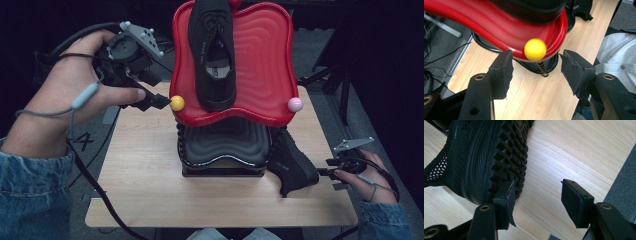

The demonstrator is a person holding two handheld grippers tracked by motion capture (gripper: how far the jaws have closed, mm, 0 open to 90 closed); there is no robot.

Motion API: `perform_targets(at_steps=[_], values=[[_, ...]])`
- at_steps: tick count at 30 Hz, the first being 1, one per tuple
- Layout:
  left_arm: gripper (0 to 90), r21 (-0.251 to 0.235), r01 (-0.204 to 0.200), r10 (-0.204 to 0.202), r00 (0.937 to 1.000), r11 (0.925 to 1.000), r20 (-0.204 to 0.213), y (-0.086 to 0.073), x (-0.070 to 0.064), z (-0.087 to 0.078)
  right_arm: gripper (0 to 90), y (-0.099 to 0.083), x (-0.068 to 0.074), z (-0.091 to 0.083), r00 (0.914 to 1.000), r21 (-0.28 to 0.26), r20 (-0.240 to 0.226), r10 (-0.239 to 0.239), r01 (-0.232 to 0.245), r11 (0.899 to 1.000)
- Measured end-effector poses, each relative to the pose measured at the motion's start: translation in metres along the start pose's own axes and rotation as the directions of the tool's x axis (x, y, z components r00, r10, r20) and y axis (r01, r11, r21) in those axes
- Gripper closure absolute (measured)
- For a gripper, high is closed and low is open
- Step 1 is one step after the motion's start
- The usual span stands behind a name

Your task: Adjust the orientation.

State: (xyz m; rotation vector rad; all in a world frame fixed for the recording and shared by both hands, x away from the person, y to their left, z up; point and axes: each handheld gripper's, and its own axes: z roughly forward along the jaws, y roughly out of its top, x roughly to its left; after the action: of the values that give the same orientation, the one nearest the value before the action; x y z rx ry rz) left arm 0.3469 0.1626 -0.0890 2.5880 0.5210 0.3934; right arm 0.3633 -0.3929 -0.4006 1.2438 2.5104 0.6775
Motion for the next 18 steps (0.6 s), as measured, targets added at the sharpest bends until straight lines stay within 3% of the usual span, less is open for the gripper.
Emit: perform_targets(at_steps=[5,8,13,18], values=[[43.7,-0.008,0.041,-0.041,0.9989,0.9991,0.023,-0.020,0.007,0.019,45.5,-0.002,-0.004,-0.004,0.9999,-0.011,0.003,0.015,-0.015,1.000],[44.9,-0.033,0.083,-0.081,0.9951,0.9960,0.056,-0.035,0.012,0.033,45.6,-0.004,-0.006,-0.007,0.9998,-0.016,0.011,0.017,-0.017,1.000],[45.0,-0.056,0.129,-0.126,0.9903,0.9900,0.058,-0.055,0.014,0.053,46.1,-0.004,-0.007,-0.009,0.9997,-0.021,0.011,0.024,-0.024,1.000],[45.6,-0.093,0.156,-0.147,0.9842,0.9834,0.100,-0.082,0.013,0.090,49.8,-0.002,-0.005,-0.007,0.9994,-0.011,-0.018,0.029,-0.029,1.000]])
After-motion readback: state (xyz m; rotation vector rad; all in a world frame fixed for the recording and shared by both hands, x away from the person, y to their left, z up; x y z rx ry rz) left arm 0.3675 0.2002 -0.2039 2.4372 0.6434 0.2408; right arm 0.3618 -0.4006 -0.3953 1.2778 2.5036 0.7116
